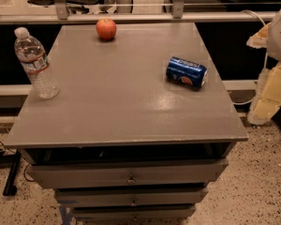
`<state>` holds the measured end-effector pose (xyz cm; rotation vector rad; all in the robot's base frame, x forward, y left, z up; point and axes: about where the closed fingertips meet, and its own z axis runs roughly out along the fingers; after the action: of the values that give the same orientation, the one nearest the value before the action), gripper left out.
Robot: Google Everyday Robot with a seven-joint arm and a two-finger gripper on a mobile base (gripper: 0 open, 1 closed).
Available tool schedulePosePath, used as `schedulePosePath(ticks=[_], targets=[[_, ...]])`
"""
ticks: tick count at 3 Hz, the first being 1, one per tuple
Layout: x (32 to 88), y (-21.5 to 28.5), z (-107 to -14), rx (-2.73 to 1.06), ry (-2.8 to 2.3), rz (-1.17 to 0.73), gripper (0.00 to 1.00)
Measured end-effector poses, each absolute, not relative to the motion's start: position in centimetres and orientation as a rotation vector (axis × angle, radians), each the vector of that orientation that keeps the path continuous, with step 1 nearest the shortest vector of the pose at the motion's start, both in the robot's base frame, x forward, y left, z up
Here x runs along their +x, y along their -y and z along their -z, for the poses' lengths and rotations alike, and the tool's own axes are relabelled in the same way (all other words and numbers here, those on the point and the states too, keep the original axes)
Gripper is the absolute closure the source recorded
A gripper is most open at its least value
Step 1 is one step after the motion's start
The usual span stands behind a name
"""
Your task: Knock water bottle over
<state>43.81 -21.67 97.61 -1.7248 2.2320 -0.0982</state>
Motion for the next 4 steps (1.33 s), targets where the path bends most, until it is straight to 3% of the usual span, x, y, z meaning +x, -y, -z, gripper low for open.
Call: schedulePosePath(ticks=[2, 4], targets=[[44.6, 19.7, -97.1, -1.713, -2.182, 0.016, 0.0], [49.9, 6.2, -97.7, -1.651, -1.845, -0.395, 0.0]])
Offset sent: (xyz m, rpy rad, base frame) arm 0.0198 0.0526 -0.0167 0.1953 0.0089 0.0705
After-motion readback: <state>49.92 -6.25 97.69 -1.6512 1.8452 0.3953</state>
